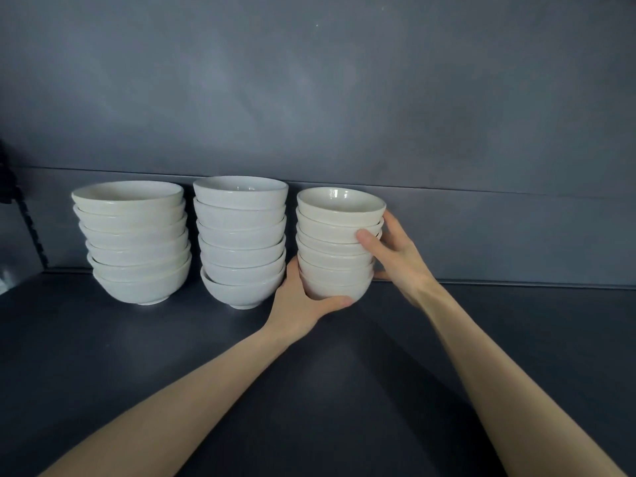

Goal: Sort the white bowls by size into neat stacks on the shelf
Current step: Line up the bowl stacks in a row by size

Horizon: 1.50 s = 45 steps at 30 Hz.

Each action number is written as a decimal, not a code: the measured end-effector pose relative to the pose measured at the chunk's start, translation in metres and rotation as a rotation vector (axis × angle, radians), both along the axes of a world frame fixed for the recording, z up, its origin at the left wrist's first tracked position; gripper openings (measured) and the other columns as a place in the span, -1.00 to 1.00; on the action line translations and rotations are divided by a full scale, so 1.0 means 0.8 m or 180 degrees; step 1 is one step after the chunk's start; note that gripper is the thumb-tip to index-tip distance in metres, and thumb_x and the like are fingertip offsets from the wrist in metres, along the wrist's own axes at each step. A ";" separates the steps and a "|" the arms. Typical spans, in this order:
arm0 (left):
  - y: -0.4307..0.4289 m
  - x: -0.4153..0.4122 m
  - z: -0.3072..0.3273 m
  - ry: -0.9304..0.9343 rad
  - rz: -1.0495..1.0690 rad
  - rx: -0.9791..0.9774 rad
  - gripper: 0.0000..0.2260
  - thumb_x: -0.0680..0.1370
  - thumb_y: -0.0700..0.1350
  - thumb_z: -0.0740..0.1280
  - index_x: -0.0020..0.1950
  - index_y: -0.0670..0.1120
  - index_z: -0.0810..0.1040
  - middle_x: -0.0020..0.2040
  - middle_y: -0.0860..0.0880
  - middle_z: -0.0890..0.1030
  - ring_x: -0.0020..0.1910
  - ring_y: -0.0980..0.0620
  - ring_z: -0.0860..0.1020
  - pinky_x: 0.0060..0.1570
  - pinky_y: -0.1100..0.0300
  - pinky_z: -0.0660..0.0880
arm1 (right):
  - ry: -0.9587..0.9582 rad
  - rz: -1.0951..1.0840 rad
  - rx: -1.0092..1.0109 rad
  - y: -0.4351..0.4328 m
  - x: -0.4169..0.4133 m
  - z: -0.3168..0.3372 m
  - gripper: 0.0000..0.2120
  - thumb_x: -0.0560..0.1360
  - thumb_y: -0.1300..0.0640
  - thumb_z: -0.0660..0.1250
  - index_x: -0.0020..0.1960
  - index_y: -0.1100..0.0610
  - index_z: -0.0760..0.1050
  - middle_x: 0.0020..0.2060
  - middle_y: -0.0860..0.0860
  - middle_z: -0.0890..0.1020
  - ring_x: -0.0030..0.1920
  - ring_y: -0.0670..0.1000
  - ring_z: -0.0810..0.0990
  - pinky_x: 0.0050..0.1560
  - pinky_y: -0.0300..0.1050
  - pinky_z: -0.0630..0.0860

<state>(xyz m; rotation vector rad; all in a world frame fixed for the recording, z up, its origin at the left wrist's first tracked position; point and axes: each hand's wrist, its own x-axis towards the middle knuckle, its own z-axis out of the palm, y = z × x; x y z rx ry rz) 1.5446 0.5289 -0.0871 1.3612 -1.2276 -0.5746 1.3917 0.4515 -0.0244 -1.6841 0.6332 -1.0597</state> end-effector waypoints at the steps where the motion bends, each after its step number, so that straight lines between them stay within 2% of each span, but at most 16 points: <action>1: 0.000 0.000 0.000 0.0005 -0.0002 0.0004 -0.10 0.27 -0.05 0.61 0.49 0.05 0.20 0.30 0.20 0.44 0.21 0.23 0.42 -0.07 0.54 0.34 | -0.0003 0.0000 -0.0001 0.000 0.000 0.000 -0.45 0.49 -0.02 0.37 0.42 -0.20 0.27 0.23 -0.18 0.54 0.21 -0.15 0.53 -0.16 -0.22 0.62; 8: 0.003 -0.002 0.003 0.0011 -0.0018 0.0046 -0.10 0.29 -0.05 0.60 0.49 0.08 0.16 0.26 0.24 0.42 0.20 0.26 0.42 -0.07 0.55 0.34 | 0.0024 0.0013 -0.0015 -0.001 -0.001 0.002 -0.40 0.42 -0.09 0.39 0.42 -0.21 0.29 0.20 -0.19 0.57 0.20 -0.14 0.55 -0.10 -0.19 0.63; 12: 0.002 -0.001 0.002 -0.0016 -0.0028 0.0074 -0.09 0.29 -0.04 0.60 0.50 0.07 0.15 0.31 0.22 0.42 0.23 0.26 0.41 -0.04 0.55 0.33 | 0.0091 0.0042 -0.0026 0.001 -0.002 0.004 -0.34 0.36 -0.15 0.39 0.42 -0.22 0.27 0.19 -0.21 0.56 0.18 -0.18 0.56 -0.12 -0.21 0.62; 18: 0.006 -0.005 0.010 -0.0211 0.0022 0.0210 -0.12 0.32 -0.04 0.58 0.50 0.02 0.13 0.29 0.20 0.40 0.19 0.24 0.40 -0.16 0.64 0.35 | 0.0205 0.0025 0.0009 0.000 -0.005 0.008 -0.40 0.47 -0.06 0.39 0.45 -0.20 0.24 0.21 -0.20 0.55 0.16 -0.18 0.57 -0.03 -0.10 0.64; 21: 0.013 -0.004 0.018 -0.0353 0.0083 0.0386 -0.18 0.34 -0.03 0.56 0.48 -0.05 0.20 0.29 0.13 0.43 0.19 0.19 0.42 -0.01 0.46 0.36 | 0.0378 -0.0024 0.0048 0.001 -0.012 0.015 -0.36 0.45 -0.09 0.41 0.46 -0.19 0.22 0.26 -0.13 0.52 0.19 -0.10 0.56 0.07 0.04 0.62; 23: 0.018 -0.003 0.020 -0.0515 0.0187 0.0550 -0.26 0.37 -0.02 0.54 0.45 -0.09 0.26 0.31 0.07 0.46 0.23 0.11 0.45 0.11 0.27 0.38 | 0.0499 -0.0108 0.0012 0.005 -0.020 0.018 -0.36 0.43 -0.12 0.44 0.43 -0.20 0.25 0.26 -0.10 0.53 0.20 -0.03 0.57 0.09 0.09 0.60; 25: 0.028 -0.003 0.021 -0.0728 0.0351 0.0687 -0.42 0.41 0.00 0.49 0.37 -0.11 0.37 0.26 0.01 0.53 0.19 0.02 0.52 0.14 0.15 0.45 | 0.0695 -0.0272 -0.0116 0.009 -0.032 0.018 -0.38 0.41 -0.17 0.43 0.41 -0.22 0.28 0.27 -0.08 0.52 0.21 0.00 0.56 0.09 0.07 0.60; 27: 0.041 -0.003 0.023 -0.1066 0.0457 0.0801 -0.65 0.46 0.01 0.44 0.17 -0.11 0.50 0.06 -0.01 0.62 0.04 0.01 0.58 -0.01 0.17 0.49 | 0.1022 -0.0489 -0.0298 0.016 -0.049 0.018 -0.40 0.43 -0.16 0.41 0.42 -0.15 0.31 0.28 -0.06 0.49 0.22 0.01 0.54 0.09 0.01 0.58; 29: 0.054 -0.004 0.028 -0.1322 0.0391 0.0844 -0.87 0.49 -0.02 0.41 -0.08 -0.07 0.57 -0.17 0.03 0.64 -0.11 0.04 0.60 -0.14 0.21 0.47 | 0.1346 -0.0716 -0.0523 0.020 -0.071 0.019 -0.45 0.45 -0.13 0.41 0.39 -0.08 0.38 0.23 -0.06 0.49 0.27 -0.01 0.49 0.20 0.03 0.52; 31: 0.060 -0.010 0.037 -0.1576 0.0242 0.0873 -0.90 0.49 -0.05 0.40 -0.18 -0.04 0.59 -0.26 0.08 0.61 -0.17 0.05 0.59 -0.15 0.20 0.49 | 0.1692 -0.0913 -0.0684 0.026 -0.096 0.022 -0.52 0.46 -0.10 0.41 0.34 -0.03 0.46 0.21 -0.07 0.51 0.30 -0.02 0.47 0.28 -0.07 0.44; 33: 0.057 -0.025 0.050 -0.1860 0.0113 0.0911 -0.87 0.48 -0.01 0.41 -0.09 -0.06 0.61 -0.21 0.09 0.60 -0.14 0.04 0.58 -0.09 0.19 0.48 | 0.2122 -0.1047 -0.0836 0.032 -0.125 0.027 -0.56 0.47 -0.08 0.41 0.30 0.03 0.50 0.16 -0.03 0.57 0.24 0.00 0.52 0.18 -0.22 0.38; 35: 0.051 -0.053 0.067 -0.2131 -0.0033 0.0853 -0.81 0.49 0.00 0.41 0.02 -0.06 0.58 -0.13 0.07 0.60 -0.07 0.04 0.58 -0.03 0.19 0.46 | 0.2442 -0.1141 -0.0924 0.034 -0.157 0.034 -0.60 0.47 -0.05 0.41 0.27 0.06 0.53 0.10 0.03 0.62 0.15 0.03 0.58 0.05 -0.23 0.38; 36: 0.046 -0.071 0.077 -0.2236 -0.0103 0.0756 -0.79 0.50 -0.01 0.41 0.07 -0.08 0.59 -0.11 0.05 0.60 -0.05 0.03 0.59 -0.01 0.19 0.47 | 0.2565 -0.1207 -0.0968 0.035 -0.175 0.037 -0.60 0.48 -0.04 0.41 0.26 0.07 0.53 0.15 0.05 0.61 0.15 0.05 0.57 0.04 -0.24 0.37; 39: 0.033 -0.131 0.107 -0.2566 -0.0197 0.0470 -0.70 0.49 0.02 0.42 0.17 -0.06 0.57 0.01 0.02 0.63 0.04 0.01 0.59 0.12 0.12 0.49 | 0.2799 -0.1433 -0.1054 0.033 -0.238 0.048 -0.54 0.47 -0.03 0.42 0.32 0.07 0.48 0.32 0.03 0.50 0.30 0.10 0.46 0.20 -0.17 0.39; 42: 0.021 -0.200 0.132 -0.2911 -0.0231 0.0308 -0.59 0.48 0.08 0.40 0.29 0.01 0.51 0.19 0.01 0.60 0.19 -0.05 0.54 0.23 0.02 0.45 | 0.2976 -0.1697 -0.1082 0.036 -0.311 0.061 -0.48 0.45 -0.04 0.44 0.36 0.09 0.44 0.33 0.08 0.48 0.29 0.13 0.46 0.21 -0.12 0.38; 45: 0.013 -0.278 0.152 -0.3108 -0.0317 0.0126 -0.52 0.49 0.11 0.38 0.38 0.04 0.42 0.34 0.02 0.52 0.32 -0.09 0.45 0.28 0.03 0.38 | 0.3170 -0.1918 -0.1168 0.040 -0.390 0.075 -0.45 0.44 -0.06 0.44 0.36 0.09 0.43 0.35 0.10 0.42 0.31 0.12 0.42 0.26 -0.14 0.33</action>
